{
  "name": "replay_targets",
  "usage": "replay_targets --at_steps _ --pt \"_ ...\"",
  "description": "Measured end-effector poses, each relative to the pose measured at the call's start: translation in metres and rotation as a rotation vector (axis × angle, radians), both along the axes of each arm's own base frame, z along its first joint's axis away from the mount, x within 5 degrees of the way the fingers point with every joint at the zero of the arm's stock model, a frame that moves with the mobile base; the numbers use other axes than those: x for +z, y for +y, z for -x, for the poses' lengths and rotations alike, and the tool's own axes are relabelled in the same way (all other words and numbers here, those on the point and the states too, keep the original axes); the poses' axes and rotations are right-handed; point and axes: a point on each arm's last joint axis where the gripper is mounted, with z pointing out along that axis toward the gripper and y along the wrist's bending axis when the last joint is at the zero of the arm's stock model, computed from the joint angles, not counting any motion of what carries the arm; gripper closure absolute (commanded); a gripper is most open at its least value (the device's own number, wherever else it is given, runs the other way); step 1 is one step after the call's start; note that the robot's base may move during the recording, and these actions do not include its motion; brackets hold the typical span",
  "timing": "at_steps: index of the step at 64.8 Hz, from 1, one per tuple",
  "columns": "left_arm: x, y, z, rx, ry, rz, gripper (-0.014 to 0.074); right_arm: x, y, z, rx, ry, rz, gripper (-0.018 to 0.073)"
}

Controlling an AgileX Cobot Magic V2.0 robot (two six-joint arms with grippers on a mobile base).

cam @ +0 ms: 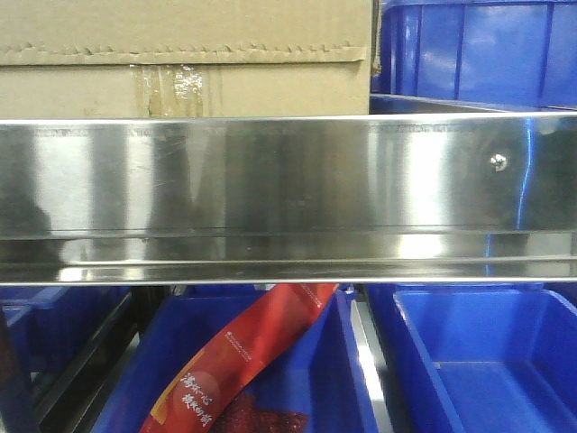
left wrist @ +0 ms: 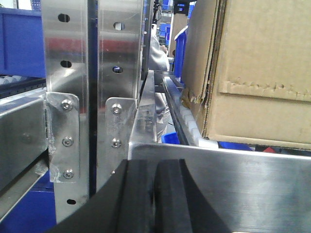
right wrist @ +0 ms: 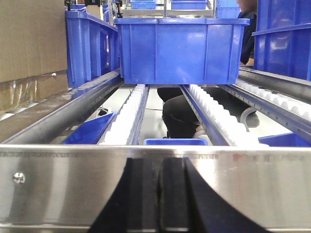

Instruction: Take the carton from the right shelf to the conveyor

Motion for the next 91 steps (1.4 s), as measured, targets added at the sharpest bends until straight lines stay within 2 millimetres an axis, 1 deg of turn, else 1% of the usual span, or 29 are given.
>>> replay_targets --at_steps 41,53,60,68,71,74,76,77,79,80,83,85,86,91 --pt "0.000 0.000 0.000 0.000 -0.004 0.000 0.0582 0.002 0.000 0.000 -0.001 -0.019 -0.001 0.0627" --pt "0.008 0.000 0.000 0.000 -0.087 0.000 0.0582 0.004 0.000 0.000 -0.001 -0.043 -0.002 0.0627" --pt "0.009 0.000 0.001 0.000 -0.102 -0.001 0.0582 0.005 0.000 0.000 -0.002 -0.056 -0.003 0.0627" --pt "0.013 0.000 0.001 0.001 -0.142 0.001 0.0582 0.013 0.000 0.001 -0.004 -0.135 -0.010 0.0627" --pt "0.016 0.000 0.002 0.001 -0.185 0.003 0.0582 0.018 0.000 0.002 -0.003 -0.143 -0.012 0.0627" --pt "0.021 0.000 0.003 0.001 -0.228 0.002 0.0582 0.031 0.000 0.005 -0.002 -0.151 -0.014 0.0627" --pt "0.025 0.000 0.004 0.002 -0.243 0.004 0.0582 0.040 0.000 0.007 -0.001 -0.154 -0.014 0.0622" --pt "0.028 0.000 0.004 0.001 -0.251 0.003 0.0582 0.049 -0.001 0.009 0.000 -0.170 -0.015 0.0615" --pt "0.033 0.000 0.005 0.001 -0.254 0.003 0.0580 0.060 -0.001 0.013 0.001 -0.181 -0.016 0.0592" --pt "0.036 0.000 0.006 0.001 -0.257 0.003 0.0577 0.069 -0.001 0.016 0.002 -0.191 -0.016 0.0567" --pt "0.051 0.000 0.010 0.000 -0.267 0.003 0.0546 0.086 -0.001 0.020 0.003 -0.201 -0.018 0.0500" --pt "0.061 0.000 0.012 0.000 -0.260 0.001 0.0517 0.097 -0.001 0.023 0.005 -0.203 -0.021 0.0429" --pt "0.065 0.000 0.014 0.000 -0.256 -0.002 0.0498 0.105 -0.001 0.025 0.006 -0.215 -0.023 0.0398" --pt "0.086 0.000 0.017 0.002 -0.216 -0.017 0.0374 0.129 0.000 0.026 0.013 -0.214 -0.042 0.0231"
